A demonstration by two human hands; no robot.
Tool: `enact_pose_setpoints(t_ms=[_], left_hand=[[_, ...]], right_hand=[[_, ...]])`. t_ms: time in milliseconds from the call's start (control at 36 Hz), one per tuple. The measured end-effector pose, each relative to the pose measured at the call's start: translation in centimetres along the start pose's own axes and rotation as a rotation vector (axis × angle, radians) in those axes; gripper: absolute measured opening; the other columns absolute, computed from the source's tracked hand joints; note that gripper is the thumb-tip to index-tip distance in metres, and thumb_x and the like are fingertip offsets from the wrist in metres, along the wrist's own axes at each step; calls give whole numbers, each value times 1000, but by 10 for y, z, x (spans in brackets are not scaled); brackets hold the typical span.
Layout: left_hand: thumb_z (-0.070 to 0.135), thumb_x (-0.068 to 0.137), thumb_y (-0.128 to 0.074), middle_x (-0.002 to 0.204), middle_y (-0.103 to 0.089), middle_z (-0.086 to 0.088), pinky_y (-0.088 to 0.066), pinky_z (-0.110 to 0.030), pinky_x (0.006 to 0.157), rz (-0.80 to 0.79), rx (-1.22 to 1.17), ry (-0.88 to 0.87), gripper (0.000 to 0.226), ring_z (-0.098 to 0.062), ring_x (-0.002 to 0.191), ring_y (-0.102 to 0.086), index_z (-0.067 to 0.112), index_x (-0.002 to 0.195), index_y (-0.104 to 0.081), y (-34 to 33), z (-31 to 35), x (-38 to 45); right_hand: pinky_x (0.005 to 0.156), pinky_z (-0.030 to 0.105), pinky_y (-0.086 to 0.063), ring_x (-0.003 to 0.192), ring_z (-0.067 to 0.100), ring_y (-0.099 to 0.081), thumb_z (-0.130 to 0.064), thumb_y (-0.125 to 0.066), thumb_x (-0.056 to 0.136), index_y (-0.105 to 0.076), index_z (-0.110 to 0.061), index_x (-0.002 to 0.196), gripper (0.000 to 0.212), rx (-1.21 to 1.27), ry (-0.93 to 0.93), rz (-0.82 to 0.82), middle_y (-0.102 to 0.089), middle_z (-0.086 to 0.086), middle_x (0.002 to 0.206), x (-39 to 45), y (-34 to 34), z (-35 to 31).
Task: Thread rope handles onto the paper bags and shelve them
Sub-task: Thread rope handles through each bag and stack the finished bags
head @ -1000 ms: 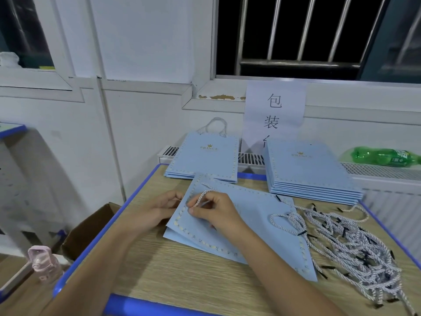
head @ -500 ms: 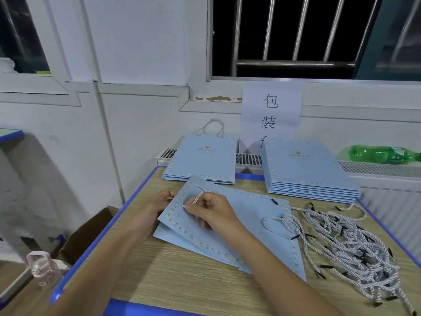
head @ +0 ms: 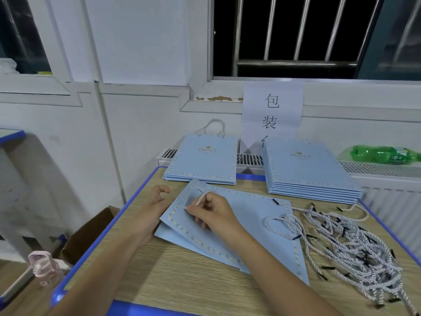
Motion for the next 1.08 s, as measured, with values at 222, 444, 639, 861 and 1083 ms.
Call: enact_pose_setpoints(t_ms=[222, 444, 639, 861, 1083], left_hand=[[23, 73, -66, 90, -66, -15, -44, -31, 58, -24, 170, -26, 28, -21, 69, -59, 14, 96, -53, 0, 4, -5], [12, 94, -49, 79, -66, -4, -44, -23, 64, -59, 258, -55, 18, -13, 72, -60, 11, 81, -62, -6, 5, -4], [25, 64, -56, 86, -65, 3, -44, -23, 67, -90, 302, -79, 32, -16, 81, -60, 16, 95, -57, -12, 0, -2], [53, 51, -50, 112, -40, 5, -37, -7, 78, -164, 569, -273, 58, -3, 98, -46, 39, 108, -53, -9, -3, 0], [64, 55, -49, 95, -38, 13, -32, -13, 81, -140, 950, -350, 37, -4, 96, -39, 32, 75, -45, -9, -10, -1]], right_hand=[[45, 16, -38, 48, 1, -50, -12, -70, 84, -54, -10, 73, 19, -31, -21, 39, -54, -5, 60, 1, 3, 2], [50, 18, -42, 58, 4, -53, -18, -61, 91, -53, -11, 81, 15, -39, -71, 50, -63, 0, 75, 1, 4, 2], [38, 12, -37, 39, 5, -51, -24, -51, 98, -57, -7, 87, 21, 243, -175, 70, -61, -6, 56, -4, 8, -5], [47, 20, -48, 48, 7, -54, -24, -55, 95, -62, -5, 86, 22, 302, -119, 65, -68, -4, 64, -2, 7, 0], [44, 16, -36, 49, 7, -51, -24, -56, 95, -63, -15, 74, 24, -9, 35, -37, -71, 1, 79, -4, -2, 0]])
Point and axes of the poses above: each hand's wrist, its own x-axis towards the middle knuckle, its own y-axis out of the back of the hand, z = x × y, the point moved 4 cm from there along x, towards the middle knuckle
